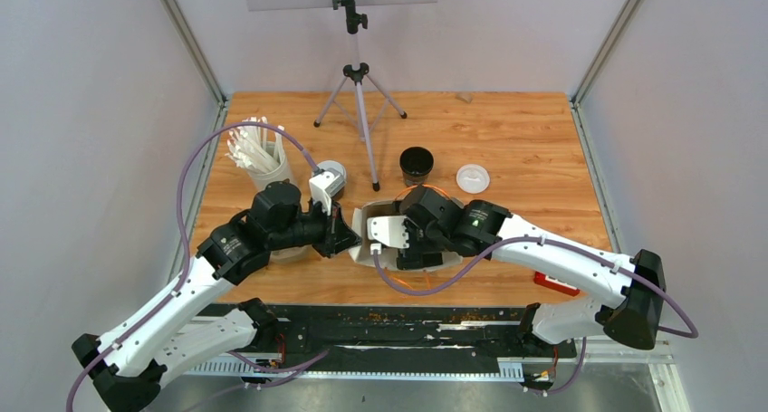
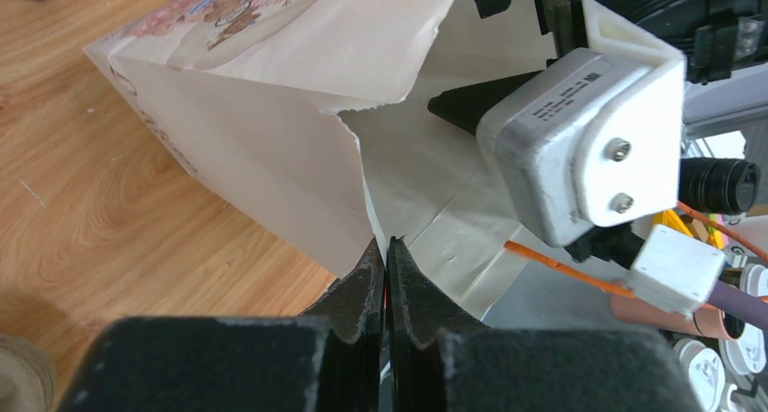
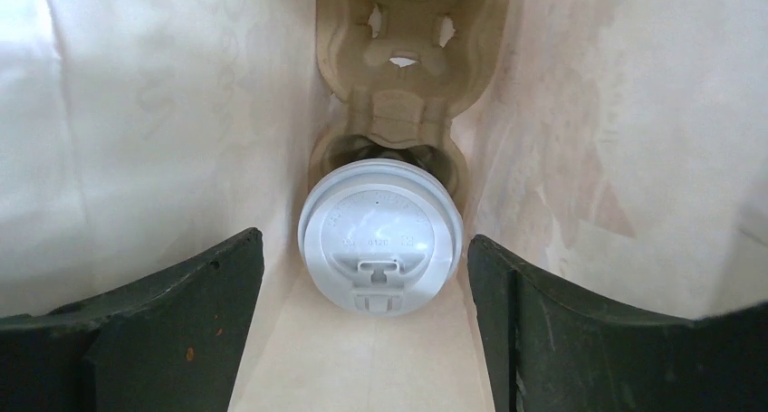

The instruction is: Pack the takeout coffee

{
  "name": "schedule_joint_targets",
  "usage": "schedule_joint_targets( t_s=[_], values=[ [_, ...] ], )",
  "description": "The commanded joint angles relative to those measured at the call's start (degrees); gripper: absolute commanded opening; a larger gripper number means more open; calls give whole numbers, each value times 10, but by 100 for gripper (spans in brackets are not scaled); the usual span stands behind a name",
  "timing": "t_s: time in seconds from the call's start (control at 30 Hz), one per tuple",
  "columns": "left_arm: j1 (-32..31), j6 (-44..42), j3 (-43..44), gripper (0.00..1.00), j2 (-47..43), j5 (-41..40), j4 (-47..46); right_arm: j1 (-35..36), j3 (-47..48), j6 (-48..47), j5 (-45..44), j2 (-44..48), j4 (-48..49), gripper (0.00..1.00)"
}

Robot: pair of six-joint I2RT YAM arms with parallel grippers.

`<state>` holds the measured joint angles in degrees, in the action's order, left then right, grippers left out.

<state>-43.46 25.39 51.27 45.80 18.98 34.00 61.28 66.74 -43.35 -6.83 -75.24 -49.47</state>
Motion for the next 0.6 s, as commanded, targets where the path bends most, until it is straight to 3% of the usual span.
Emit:
schedule_joint_targets(
  t_s=[0.0, 0.3, 0.57],
  values=[
    [0, 16, 38, 9, 2, 0, -8, 3, 56, 25, 34, -5, -26, 81],
    [0, 28, 53, 17, 9, -13, 10, 3, 90, 44, 29, -7, -51, 72],
    [0, 9, 96, 46, 20, -78, 53, 0, 134, 78, 12, -14, -47, 70]
  ],
)
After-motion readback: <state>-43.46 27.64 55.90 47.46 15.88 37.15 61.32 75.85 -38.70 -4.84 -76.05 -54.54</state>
